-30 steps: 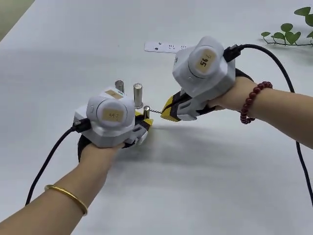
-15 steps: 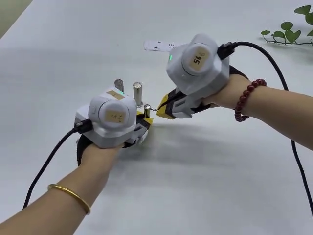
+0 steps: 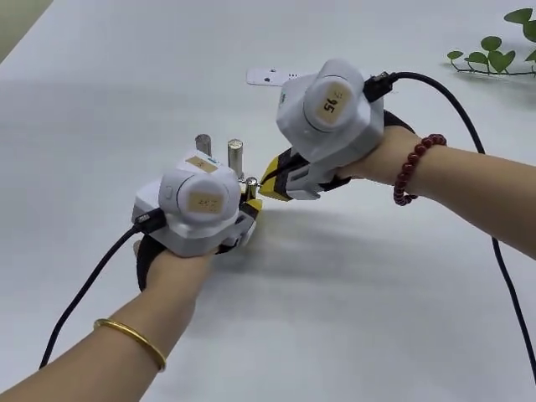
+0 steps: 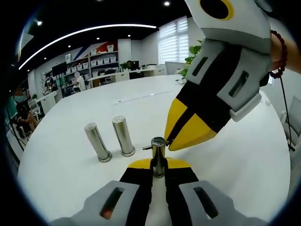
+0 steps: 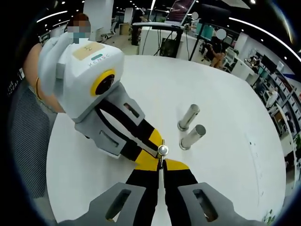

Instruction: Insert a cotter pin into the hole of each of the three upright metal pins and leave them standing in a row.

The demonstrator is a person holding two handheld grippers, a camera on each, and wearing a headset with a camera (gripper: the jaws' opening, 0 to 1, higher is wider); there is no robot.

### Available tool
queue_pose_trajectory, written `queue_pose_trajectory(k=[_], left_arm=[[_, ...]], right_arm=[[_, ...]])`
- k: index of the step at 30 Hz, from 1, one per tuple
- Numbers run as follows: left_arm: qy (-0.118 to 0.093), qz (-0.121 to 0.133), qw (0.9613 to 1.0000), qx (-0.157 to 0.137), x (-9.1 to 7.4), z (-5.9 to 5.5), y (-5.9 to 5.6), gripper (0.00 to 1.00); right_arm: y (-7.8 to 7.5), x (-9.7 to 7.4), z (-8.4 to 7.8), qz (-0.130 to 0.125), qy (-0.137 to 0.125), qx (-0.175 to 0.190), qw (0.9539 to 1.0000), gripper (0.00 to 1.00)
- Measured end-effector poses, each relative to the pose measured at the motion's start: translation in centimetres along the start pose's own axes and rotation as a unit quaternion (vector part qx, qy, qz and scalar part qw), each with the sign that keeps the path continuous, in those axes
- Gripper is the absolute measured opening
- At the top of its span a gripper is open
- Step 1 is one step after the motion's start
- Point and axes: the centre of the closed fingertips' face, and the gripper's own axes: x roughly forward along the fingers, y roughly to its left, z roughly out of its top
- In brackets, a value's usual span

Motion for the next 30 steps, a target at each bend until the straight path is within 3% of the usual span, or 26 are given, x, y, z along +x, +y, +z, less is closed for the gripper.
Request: queue_pose_trajectory(k=[5, 12, 30], left_arm=[[-0.001, 0.008, 0.9999, -0.010, 0.1, 0.1, 0.1, 0.06], [-0.002, 0.015, 0.9998, -0.014, 0.1, 0.1, 0.2, 0.06], [-0.002, 0.020, 0.9997, -0.015, 0.2, 0.1, 0.2, 0.06]], right_arm=[[0.1, -0.2, 0.2, 0.000, -0.012, 0.010, 0.9999, 0.03], [-0.4, -1.4, -0.5, -0.009, -0.007, 0.015, 0.9998, 0.03], [-0.3, -0.9, -0.2, -0.015, -0.012, 0.021, 0.9996, 0.00]])
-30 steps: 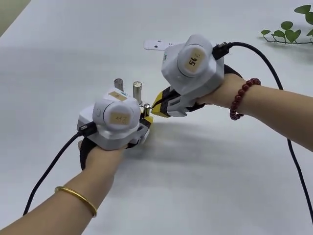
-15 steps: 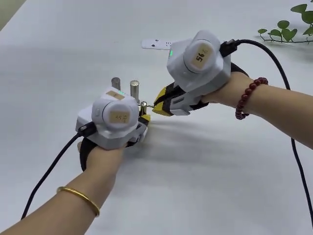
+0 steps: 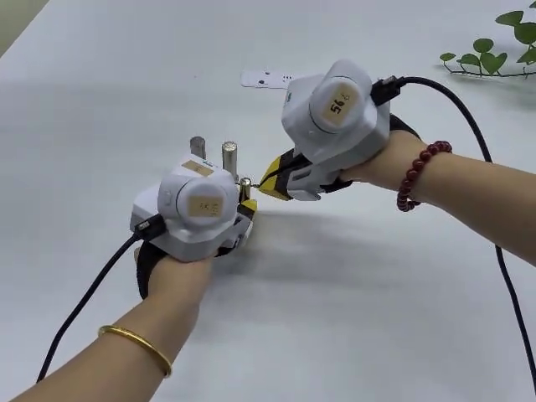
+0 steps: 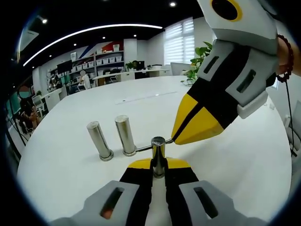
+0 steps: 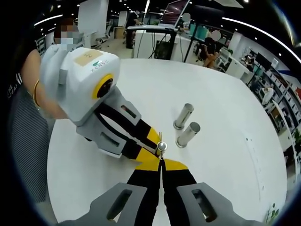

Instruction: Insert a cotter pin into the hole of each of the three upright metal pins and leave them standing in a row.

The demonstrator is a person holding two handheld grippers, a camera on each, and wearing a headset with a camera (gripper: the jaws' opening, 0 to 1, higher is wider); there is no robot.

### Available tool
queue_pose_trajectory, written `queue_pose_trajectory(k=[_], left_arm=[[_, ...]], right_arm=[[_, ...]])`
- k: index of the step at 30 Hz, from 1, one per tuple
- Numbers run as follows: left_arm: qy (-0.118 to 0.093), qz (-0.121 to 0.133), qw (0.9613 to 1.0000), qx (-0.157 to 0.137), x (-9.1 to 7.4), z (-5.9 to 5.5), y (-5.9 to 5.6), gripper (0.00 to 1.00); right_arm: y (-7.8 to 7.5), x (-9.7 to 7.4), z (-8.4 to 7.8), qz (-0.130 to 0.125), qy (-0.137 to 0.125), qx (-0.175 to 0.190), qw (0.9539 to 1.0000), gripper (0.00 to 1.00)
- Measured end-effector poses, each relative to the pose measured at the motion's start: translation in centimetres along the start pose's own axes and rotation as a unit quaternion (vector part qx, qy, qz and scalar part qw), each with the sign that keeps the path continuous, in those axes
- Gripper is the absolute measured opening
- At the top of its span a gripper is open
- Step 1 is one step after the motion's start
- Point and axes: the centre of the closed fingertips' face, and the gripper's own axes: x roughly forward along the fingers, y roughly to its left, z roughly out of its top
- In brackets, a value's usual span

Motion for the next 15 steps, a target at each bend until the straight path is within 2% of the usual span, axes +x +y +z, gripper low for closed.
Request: queue_pose_trajectory(k=[11, 13, 15], left_arm=[[0.000, 0.001, 1.0000, 0.002, 0.00, 0.02, 0.05, 0.06], [0.000, 0.001, 1.0000, 0.002, 0.00, 0.03, 0.06, 0.06], [0.000, 0.002, 1.0000, 0.003, 0.03, 0.05, 0.09, 0.06]], right_arm=[[-0.19, 0.21, 0.16, -0.001, -0.011, 0.013, 0.9999, 0.00], [-0.20, 0.19, 0.09, -0.002, -0.012, 0.021, 0.9997, 0.00], [-0.04, 0.18, -0.18, 0.000, -0.010, 0.052, 0.9986, 0.00]])
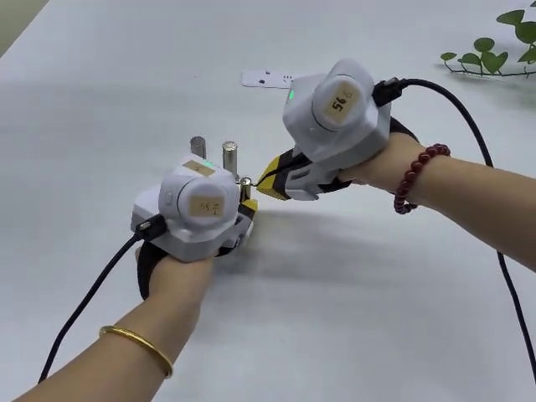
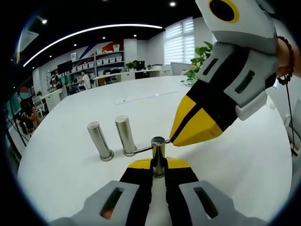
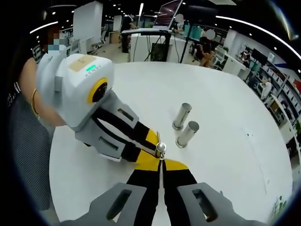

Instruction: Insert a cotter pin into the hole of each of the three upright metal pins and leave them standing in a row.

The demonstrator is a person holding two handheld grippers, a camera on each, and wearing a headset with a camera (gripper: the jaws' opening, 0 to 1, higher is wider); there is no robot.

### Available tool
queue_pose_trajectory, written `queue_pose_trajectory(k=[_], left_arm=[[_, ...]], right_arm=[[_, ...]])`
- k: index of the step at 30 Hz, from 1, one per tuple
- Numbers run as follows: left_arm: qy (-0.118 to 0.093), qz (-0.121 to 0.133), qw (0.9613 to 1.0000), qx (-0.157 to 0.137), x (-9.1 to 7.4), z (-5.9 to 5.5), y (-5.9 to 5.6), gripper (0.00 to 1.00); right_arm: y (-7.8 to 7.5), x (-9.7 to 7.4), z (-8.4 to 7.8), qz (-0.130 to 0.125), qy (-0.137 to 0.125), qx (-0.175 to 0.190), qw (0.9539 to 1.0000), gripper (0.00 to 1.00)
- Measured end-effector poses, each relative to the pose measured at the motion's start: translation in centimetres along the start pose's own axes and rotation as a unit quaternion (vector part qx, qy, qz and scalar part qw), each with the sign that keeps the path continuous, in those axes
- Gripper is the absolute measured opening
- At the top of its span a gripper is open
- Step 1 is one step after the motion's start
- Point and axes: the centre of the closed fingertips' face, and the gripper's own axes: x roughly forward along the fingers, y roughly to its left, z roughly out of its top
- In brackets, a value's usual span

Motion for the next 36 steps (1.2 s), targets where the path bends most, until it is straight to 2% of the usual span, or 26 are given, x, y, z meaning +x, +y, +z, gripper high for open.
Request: queue_pose_trajectory(k=[5, 8, 12, 15, 22, 25, 36], left_arm=[[0.000, 0.001, 1.0000, -0.002, 0.0, 0.0, 0.1, 0.06], [0.000, 0.001, 1.0000, -0.001, 0.0, 0.0, 0.1, 0.06], [0.001, 0.004, 1.0000, -0.004, 0.0, 0.0, 0.2, 0.06], [0.001, 0.005, 1.0000, -0.006, 0.0, 0.1, 0.2, 0.05], [0.002, 0.011, 0.9999, -0.013, -0.1, 0.0, 0.7, 0.05], [0.004, 0.015, 0.9996, -0.023, -0.1, 0.0, 1.2, 0.05], [0.007, 0.028, 0.9994, -0.018, -0.8, 0.1, 2.9, 0.05]], right_arm=[[-0.2, -0.2, -0.3, -0.007, -0.024, 0.076, 0.9968, 0.03], [-0.4, -0.4, -0.7, -0.010, -0.035, 0.127, 0.9912, 0.07], [-0.7, -0.7, -1.4, -0.023, -0.041, 0.138, 0.9893, 0.10], [-0.6, -1.0, -2.0, -0.031, -0.049, 0.166, 0.9844, 0.13], [-0.1, -1.3, -3.5, -0.038, -0.037, 0.181, 0.9821, 0.15], [0.0, -1.5, -3.6, -0.040, -0.040, 0.186, 0.9809, 0.15], [0.6, -1.4, -3.2, -0.039, -0.047, 0.191, 0.9796, 0.17]])
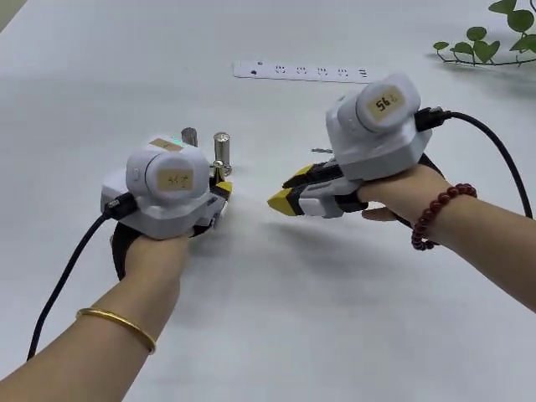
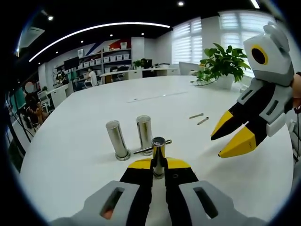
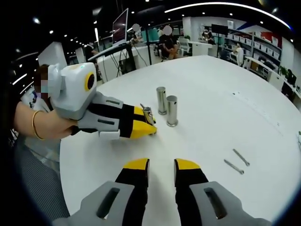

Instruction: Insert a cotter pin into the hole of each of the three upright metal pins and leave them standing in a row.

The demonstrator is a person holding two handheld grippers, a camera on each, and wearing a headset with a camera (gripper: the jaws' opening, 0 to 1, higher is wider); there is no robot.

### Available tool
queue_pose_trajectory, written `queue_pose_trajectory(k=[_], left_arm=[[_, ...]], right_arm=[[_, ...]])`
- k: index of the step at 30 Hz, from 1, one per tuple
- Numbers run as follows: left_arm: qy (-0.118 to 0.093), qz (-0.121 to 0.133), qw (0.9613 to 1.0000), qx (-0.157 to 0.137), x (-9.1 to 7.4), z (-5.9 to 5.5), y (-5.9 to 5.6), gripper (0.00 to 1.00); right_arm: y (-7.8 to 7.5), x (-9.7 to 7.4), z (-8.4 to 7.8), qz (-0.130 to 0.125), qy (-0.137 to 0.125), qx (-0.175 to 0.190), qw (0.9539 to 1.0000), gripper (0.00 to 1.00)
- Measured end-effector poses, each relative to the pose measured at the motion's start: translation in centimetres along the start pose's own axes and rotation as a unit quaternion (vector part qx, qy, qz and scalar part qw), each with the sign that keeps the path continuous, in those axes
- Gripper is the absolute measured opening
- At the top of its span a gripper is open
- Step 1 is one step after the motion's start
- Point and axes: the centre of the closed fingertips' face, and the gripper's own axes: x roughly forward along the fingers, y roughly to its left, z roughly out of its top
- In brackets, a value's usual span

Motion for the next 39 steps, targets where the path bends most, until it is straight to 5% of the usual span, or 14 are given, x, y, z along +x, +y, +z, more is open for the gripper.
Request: queue_pose_trajectory(k=[30, 39], left_arm=[[0.014, 0.017, 0.9998, -0.001, -0.3, -0.8, 0.8, 0.06], [0.022, 0.020, 0.9994, -0.014, -0.3, -1.3, 0.9, 0.17]], right_arm=[[0.4, 0.3, 0.1, 0.002, -0.004, 0.002, 1.0000, 0.17], [0.3, 0.1, 0.7, -0.002, -0.015, 0.001, 0.9999, 0.19]])
